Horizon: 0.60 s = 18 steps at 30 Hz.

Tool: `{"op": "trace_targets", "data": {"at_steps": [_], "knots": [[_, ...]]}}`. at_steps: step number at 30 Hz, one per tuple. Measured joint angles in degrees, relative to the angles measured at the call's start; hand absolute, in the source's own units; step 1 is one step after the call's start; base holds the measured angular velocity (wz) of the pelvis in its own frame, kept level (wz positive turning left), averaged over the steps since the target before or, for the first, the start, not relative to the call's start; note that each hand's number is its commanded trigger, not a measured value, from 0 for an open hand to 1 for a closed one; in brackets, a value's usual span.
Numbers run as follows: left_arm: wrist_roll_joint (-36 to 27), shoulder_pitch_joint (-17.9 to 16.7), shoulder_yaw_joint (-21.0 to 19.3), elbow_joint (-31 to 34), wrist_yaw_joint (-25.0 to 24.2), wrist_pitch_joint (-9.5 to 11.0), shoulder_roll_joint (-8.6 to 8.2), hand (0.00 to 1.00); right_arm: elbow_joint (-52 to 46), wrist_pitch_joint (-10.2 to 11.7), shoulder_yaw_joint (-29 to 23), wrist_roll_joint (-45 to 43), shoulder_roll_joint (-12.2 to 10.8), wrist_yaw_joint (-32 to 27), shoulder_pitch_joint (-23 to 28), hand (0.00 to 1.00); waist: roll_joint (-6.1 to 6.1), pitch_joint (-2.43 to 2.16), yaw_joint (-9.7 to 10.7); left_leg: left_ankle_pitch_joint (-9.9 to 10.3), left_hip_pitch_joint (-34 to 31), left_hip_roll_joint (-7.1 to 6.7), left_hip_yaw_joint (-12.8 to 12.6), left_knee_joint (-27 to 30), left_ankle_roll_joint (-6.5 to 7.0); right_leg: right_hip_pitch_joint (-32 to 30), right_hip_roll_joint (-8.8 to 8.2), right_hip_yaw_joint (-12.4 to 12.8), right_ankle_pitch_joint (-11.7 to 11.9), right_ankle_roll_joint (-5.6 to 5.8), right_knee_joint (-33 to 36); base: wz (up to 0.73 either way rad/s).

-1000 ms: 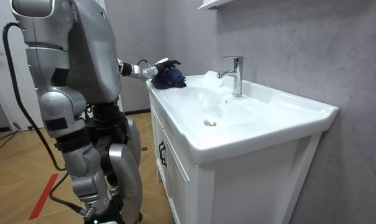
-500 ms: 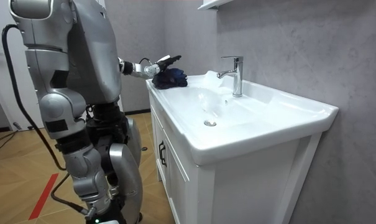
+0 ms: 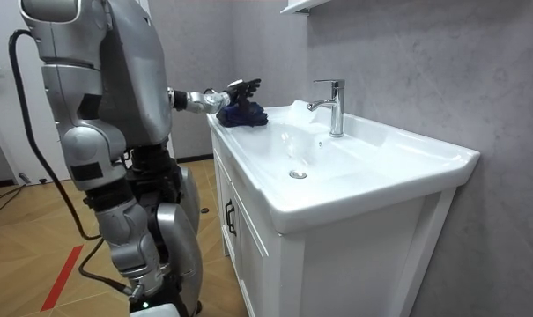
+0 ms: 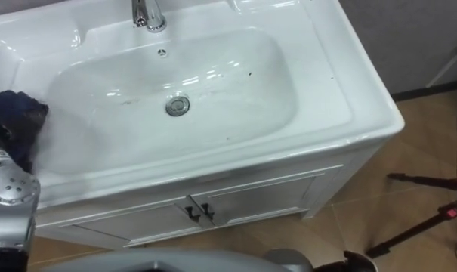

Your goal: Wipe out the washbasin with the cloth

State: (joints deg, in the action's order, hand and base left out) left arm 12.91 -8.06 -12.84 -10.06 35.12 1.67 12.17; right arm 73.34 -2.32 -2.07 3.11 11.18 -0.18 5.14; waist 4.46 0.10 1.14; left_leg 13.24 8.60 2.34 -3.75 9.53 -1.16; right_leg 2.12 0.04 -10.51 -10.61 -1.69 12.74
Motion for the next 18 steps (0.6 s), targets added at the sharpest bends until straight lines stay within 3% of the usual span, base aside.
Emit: {"op": "trace_targets", "data": {"at_steps": [6, 18], "knots": [[-5.51, 4.15, -0.41, 2.82, -1.14, 0.43, -0.01, 0.0, 0.23, 0.05, -0.16, 0.99, 0.0, -0.21, 0.05, 0.0, 0.08, 0.05, -0.07, 0.0, -0.02, 0.01, -0.18, -0.02, 0.0, -0.12, 0.06, 0.44, 0.0, 0.0, -0.01, -0.01], [-8.3, 4.4, -0.69, 10.16, -0.7, 0.43, 0.19, 0.0, 0.22, 0.07, -0.32, 2.34, 0.07, -0.45, 0.65, 0.0, 0.32, 0.06, 0.07, 0.0, 1.16, 0.02, -1.06, -0.11, 0.0, 0.83, 0.23, 1.07, 0.01, 0.01, -0.05, -0.04]]}}
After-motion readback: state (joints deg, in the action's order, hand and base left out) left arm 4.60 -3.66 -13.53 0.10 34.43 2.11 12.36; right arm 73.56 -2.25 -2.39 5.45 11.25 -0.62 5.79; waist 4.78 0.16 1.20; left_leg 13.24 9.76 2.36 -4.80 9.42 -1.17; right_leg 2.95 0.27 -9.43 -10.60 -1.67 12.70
